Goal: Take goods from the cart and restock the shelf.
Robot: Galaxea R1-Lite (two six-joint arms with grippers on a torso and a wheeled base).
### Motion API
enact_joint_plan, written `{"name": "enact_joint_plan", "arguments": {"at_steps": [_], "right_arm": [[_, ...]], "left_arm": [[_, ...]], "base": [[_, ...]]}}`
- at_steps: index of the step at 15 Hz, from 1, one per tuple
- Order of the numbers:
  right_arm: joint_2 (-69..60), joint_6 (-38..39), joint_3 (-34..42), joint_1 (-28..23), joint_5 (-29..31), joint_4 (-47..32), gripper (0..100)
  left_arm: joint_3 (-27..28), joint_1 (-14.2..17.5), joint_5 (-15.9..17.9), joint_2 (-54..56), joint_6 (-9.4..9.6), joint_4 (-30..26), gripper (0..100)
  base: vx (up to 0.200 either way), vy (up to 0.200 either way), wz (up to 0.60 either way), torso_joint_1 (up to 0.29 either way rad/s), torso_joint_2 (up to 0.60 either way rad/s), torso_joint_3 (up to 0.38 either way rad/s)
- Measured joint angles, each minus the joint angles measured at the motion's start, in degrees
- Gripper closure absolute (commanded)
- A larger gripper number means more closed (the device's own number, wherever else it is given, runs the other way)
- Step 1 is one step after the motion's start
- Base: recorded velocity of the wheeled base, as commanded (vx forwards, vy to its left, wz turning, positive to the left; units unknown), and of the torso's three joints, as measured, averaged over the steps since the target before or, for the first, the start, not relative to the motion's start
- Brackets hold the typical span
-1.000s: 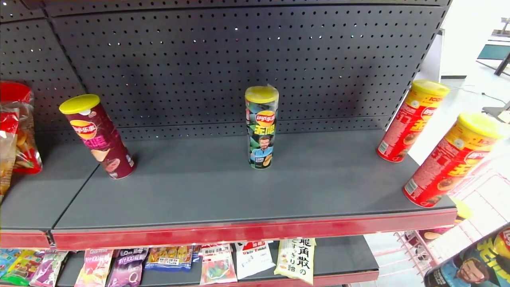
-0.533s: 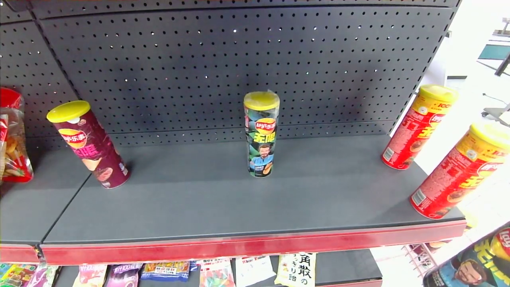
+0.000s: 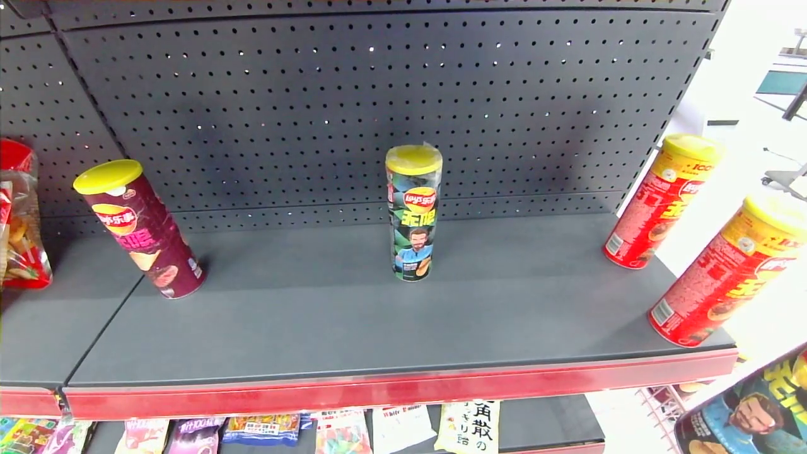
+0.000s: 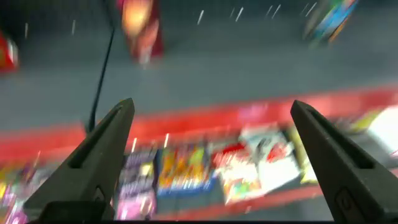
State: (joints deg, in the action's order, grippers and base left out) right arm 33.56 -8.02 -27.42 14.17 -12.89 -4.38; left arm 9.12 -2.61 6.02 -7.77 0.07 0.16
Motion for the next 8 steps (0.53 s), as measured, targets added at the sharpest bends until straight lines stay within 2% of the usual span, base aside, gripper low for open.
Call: {"name": "enact_joint_plan", "arguments": {"at_steps": [2,4,6,8], "right_arm": [[1.4,0.0,-1.7,0.0,0.0,0.0,100],[2.3,0.0,-2.2,0.0,0.0,0.0,100],[2.8,0.1,-2.4,0.0,0.0,0.2,100],[3.1,0.1,-2.6,0.0,0.0,0.3,100]], "left_arm": [[9.8,-0.8,4.6,-9.1,0.71,-0.1,0],[17.0,-1.5,13.5,-20.5,1.84,1.0,0],[22.8,-2.2,24.1,-33.2,3.60,4.2,0],[26.1,-3.6,29.4,-43.9,6.19,7.8,0]], "base": [[0.000,0.000,0.00,0.000,0.00,0.000],[0.000,0.000,0.00,0.000,0.00,0.000],[0.000,0.000,0.00,0.000,0.00,0.000],[0.000,0.000,0.00,0.000,0.00,0.000]]}}
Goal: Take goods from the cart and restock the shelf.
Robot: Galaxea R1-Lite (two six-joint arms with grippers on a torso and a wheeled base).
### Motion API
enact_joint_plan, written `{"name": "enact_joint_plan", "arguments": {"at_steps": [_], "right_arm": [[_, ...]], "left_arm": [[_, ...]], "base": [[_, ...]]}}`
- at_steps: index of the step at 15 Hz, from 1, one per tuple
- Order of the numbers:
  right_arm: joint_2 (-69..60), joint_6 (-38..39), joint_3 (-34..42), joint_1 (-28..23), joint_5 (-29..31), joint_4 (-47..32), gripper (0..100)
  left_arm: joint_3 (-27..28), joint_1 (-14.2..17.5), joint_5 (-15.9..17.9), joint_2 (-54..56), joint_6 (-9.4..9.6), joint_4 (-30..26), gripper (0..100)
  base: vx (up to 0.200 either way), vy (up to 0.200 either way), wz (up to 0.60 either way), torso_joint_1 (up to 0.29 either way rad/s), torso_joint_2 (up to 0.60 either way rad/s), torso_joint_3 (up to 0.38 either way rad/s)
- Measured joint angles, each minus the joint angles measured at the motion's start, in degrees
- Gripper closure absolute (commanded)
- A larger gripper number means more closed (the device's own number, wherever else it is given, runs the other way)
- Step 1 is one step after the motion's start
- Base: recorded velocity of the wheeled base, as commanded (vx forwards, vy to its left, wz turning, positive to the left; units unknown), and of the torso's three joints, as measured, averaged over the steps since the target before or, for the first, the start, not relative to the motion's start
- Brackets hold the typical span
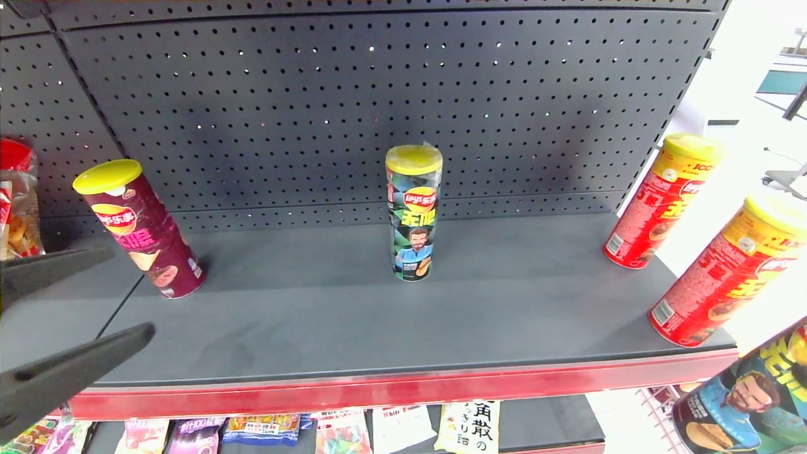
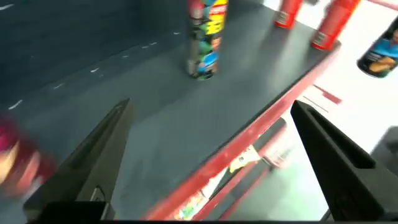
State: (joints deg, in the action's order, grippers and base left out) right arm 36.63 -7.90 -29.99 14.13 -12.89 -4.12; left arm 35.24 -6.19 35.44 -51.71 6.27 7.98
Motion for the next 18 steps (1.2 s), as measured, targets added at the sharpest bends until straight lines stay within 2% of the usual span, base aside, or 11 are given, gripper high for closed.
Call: {"name": "enact_joint_plan", "arguments": {"at_steps": [3,5,7,11,18], "right_arm": [[0.9,0.1,-0.8,0.0,0.0,0.0,100],[1.4,0.3,-1.0,0.1,-0.1,0.0,100],[2.0,0.3,-1.0,0.1,-0.1,0.1,100],[2.6,0.3,-1.2,0.1,-0.1,0.1,100],[3.7,0.3,-1.2,0.1,-0.1,0.1,100]], "left_arm": [[3.9,-5.7,2.4,-14.8,2.24,6.2,0],[7.0,-9.2,2.0,-23.7,2.73,10.9,0],[10.7,-11.3,1.5,-31.8,2.90,14.9,0],[19.3,-13.8,0.8,-43.5,3.66,18.7,0],[32.3,-15.4,-1.0,-56.1,4.11,19.3,0]], "base": [[0.000,0.000,0.00,0.000,0.00,0.000],[0.000,0.000,0.00,0.000,0.00,0.000],[0.000,0.000,0.00,0.000,0.00,0.000],[0.000,0.000,0.00,0.000,0.00,0.000],[0.000,0.000,0.00,0.000,0.00,0.000]]}}
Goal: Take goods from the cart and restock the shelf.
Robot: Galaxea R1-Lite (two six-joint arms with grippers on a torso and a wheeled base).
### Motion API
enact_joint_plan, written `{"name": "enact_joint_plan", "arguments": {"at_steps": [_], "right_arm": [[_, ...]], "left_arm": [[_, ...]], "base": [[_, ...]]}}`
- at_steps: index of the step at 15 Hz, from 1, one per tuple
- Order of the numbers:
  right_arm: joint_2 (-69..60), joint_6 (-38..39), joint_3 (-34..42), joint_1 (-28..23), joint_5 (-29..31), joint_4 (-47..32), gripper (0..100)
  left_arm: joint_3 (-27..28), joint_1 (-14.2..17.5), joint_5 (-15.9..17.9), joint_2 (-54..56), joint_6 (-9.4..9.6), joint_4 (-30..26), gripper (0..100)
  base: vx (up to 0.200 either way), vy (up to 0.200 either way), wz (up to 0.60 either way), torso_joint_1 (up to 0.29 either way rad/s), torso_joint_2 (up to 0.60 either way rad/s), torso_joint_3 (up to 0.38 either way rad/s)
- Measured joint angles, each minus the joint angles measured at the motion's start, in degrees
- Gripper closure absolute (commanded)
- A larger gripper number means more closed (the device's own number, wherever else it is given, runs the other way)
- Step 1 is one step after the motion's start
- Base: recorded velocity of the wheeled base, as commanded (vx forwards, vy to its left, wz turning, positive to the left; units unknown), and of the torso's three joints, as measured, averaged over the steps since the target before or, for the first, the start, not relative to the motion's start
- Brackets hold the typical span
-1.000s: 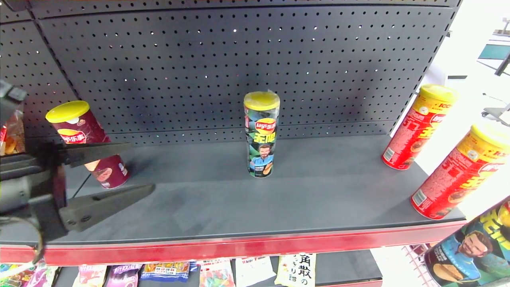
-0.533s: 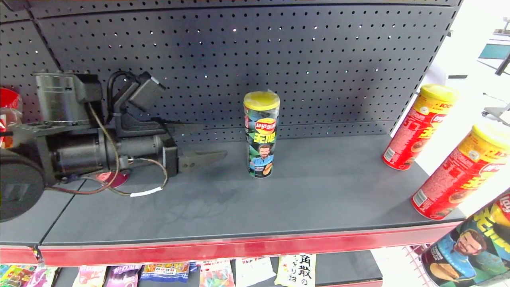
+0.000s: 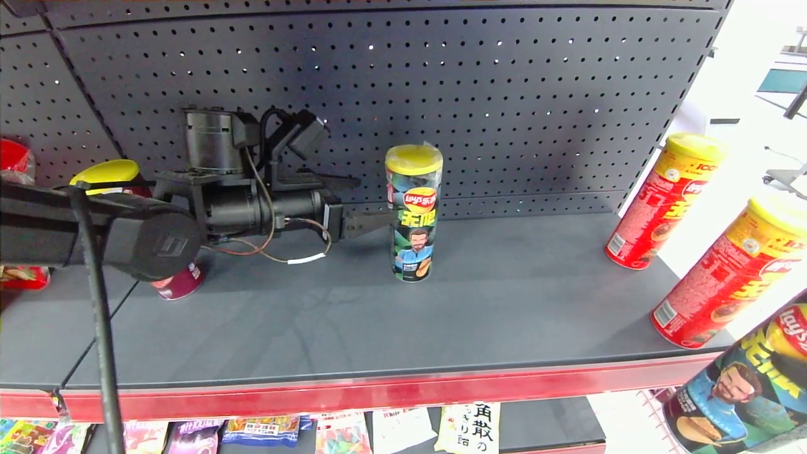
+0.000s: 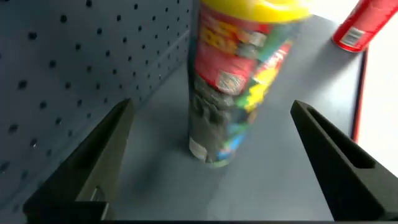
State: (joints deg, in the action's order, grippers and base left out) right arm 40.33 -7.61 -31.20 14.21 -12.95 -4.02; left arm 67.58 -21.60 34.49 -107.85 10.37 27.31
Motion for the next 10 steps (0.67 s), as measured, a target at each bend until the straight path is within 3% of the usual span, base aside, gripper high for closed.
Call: {"name": "enact_joint_plan", "arguments": {"at_steps": [10], "right_arm": [[0.7,0.0,0.1,-0.1,0.1,0.0,100]], "left_arm": [[9.0,-4.2,-0.4,-7.4,-0.26,-0.1,0]], "base": [[0.000,0.000,0.00,0.000,0.00,0.000]]}}
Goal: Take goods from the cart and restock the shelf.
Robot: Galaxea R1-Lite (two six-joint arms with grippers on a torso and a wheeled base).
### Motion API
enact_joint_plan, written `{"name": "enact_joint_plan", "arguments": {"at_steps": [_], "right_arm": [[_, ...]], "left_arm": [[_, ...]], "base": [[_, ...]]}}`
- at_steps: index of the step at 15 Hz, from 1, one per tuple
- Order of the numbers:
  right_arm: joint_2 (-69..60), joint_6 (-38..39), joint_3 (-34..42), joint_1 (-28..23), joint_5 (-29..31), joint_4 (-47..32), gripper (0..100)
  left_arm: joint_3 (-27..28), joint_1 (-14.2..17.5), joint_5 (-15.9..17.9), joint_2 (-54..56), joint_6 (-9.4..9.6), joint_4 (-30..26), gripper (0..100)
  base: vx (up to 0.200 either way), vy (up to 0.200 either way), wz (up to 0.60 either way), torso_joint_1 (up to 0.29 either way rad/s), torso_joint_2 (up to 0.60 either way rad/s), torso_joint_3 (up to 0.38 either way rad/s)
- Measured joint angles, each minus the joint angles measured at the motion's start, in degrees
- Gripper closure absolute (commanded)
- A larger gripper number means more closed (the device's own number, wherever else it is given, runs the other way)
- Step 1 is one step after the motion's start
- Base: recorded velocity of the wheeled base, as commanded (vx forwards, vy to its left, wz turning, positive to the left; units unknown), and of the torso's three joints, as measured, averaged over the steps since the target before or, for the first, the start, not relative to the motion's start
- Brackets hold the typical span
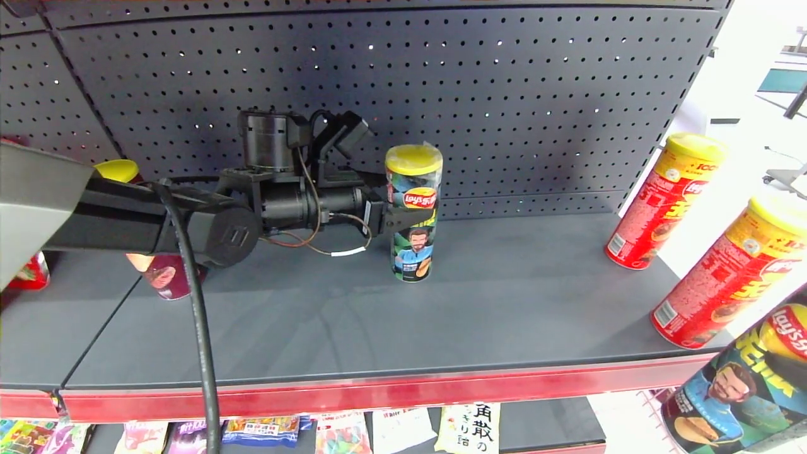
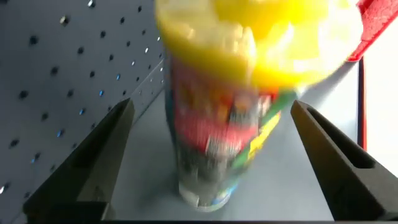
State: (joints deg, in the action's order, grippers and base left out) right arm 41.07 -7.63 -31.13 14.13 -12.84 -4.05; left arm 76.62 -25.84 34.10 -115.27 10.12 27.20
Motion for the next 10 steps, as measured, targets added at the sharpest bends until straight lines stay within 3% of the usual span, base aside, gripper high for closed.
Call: {"name": "enact_joint_plan", "arguments": {"at_steps": [5,6,10], "right_arm": [[0.0,0.0,0.1,0.0,0.0,0.0,100],[0.1,0.0,0.1,0.0,0.0,0.0,100],[-0.1,0.0,0.3,0.0,0.0,0.0,100]], "left_arm": [[5.5,-1.9,-1.2,-3.9,-0.05,-0.2,0],[5.7,-2.2,-1.3,-4.5,-0.02,-0.1,100],[6.1,-2.8,-0.7,-5.7,-0.11,0.0,100]], "base": [[0.000,0.000,0.00,0.000,0.00,0.000],[0.000,0.000,0.00,0.000,0.00,0.000],[0.000,0.000,0.00,0.000,0.00,0.000]]}}
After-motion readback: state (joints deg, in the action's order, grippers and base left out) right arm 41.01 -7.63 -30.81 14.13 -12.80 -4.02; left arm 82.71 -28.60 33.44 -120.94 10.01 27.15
